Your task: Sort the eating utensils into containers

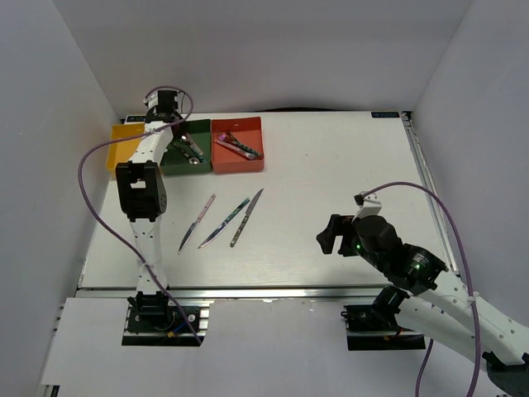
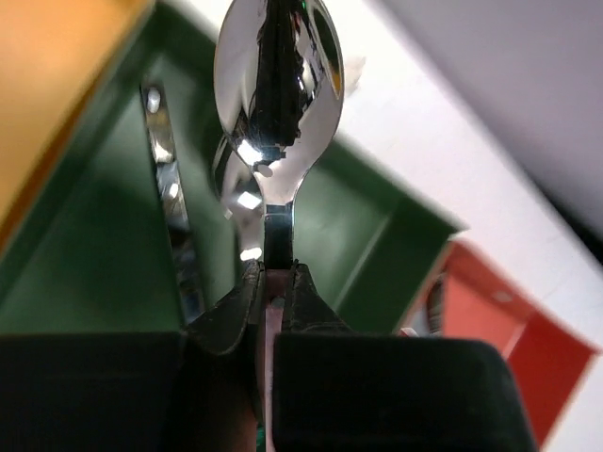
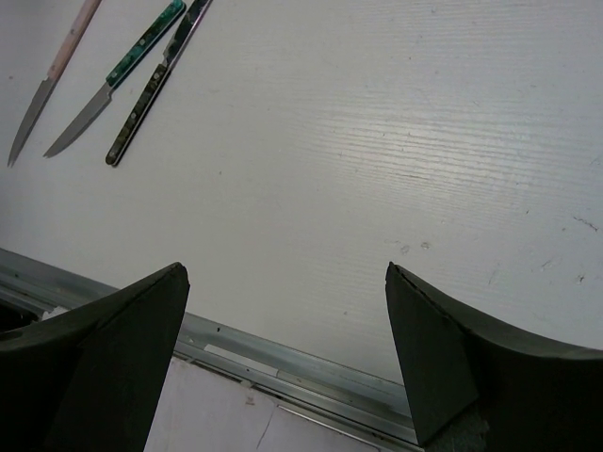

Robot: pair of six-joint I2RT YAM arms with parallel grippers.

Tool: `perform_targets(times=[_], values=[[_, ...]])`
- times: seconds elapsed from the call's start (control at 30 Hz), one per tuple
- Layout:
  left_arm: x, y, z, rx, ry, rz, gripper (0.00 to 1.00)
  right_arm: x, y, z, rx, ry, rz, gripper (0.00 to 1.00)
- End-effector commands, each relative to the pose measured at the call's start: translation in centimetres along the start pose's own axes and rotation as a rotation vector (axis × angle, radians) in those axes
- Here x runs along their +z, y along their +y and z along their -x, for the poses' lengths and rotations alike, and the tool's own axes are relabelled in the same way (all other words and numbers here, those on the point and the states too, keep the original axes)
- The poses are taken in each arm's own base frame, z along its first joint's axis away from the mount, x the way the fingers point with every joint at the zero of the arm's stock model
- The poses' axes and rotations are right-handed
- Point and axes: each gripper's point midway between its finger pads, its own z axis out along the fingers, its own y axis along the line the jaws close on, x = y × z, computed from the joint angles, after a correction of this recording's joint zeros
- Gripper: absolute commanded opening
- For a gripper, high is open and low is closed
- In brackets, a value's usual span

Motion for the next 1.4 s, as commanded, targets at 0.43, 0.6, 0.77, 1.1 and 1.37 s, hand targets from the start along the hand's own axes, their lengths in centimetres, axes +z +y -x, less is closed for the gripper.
perform_targets(times=[0.43, 0.6, 0.77, 1.1, 1.37], values=[[-9.8, -4.2, 2.7, 0.027, -0.080, -0.199, 0.98, 0.9, 1.5, 0.3, -0.045, 0.007, 0.055, 0.90], [-15.7, -4.3, -0.4, 0.262, -0.050, -0.176, 0.98, 0.5, 1.6, 0.6, -0.037, -0.012, 0.073, 0.89], [-18.9, -0.2, -11.0, 0.596, 0.181, -0.159, 0.98, 0.2, 1.8, 0.2, -0.049, -0.020, 0.111, 0.89], [-19.6, 6.6, -20.3, 0.814, 0.471, -0.176, 0.92, 0.0, 3.5, -1.5, -0.074, 0.006, 0.259, 0.89], [-15.3, 11.0, -25.0, 0.852, 0.606, -0.052, 0.76, -0.1, 3.6, -2.4, -0.087, 0.015, 0.297, 0.89]])
